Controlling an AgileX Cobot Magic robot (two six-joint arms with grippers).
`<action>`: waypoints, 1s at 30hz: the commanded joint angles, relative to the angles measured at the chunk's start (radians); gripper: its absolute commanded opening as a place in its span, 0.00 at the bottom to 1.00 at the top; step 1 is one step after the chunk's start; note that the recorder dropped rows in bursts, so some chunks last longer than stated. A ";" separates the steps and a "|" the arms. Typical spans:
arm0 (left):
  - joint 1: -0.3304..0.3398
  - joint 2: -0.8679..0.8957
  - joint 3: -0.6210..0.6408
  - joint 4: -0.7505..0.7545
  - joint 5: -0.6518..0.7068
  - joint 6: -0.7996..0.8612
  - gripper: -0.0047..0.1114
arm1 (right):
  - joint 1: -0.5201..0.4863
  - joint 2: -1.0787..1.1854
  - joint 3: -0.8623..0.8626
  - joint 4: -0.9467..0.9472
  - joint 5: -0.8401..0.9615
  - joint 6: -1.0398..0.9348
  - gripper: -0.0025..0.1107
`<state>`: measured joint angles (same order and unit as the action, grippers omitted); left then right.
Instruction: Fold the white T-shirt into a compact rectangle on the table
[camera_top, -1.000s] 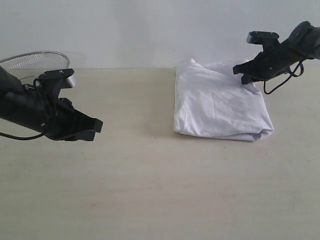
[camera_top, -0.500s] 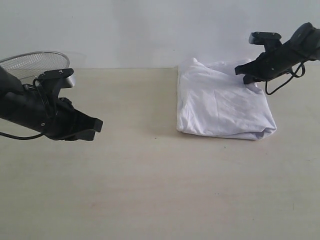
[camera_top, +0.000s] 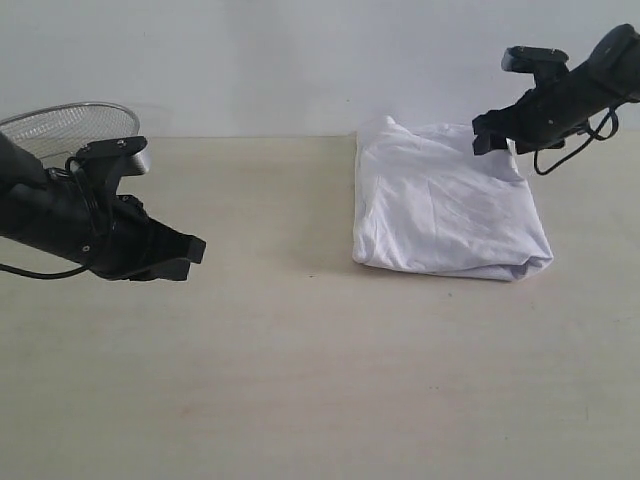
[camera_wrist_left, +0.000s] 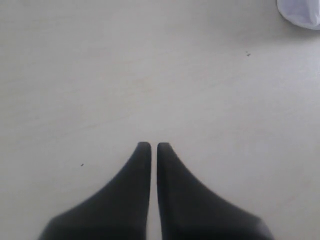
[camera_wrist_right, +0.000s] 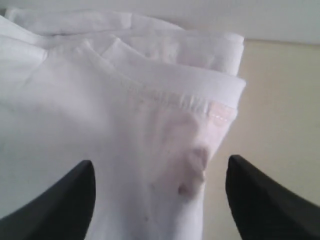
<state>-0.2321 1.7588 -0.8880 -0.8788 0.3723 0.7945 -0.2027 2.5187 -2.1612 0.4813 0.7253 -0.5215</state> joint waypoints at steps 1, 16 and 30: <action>0.002 -0.010 0.003 -0.002 -0.021 -0.009 0.08 | -0.008 -0.081 -0.005 -0.082 0.028 0.020 0.61; 0.013 -0.186 0.043 0.030 -0.124 0.029 0.08 | -0.008 -0.260 -0.003 -0.116 0.496 -0.006 0.02; 0.039 -0.846 0.498 0.024 -0.190 -0.144 0.08 | -0.008 -0.766 0.746 0.380 0.347 -0.392 0.02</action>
<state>-0.1962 0.9893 -0.4316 -0.8540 0.1790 0.6711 -0.2066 1.8559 -1.5496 0.8025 1.1585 -0.8350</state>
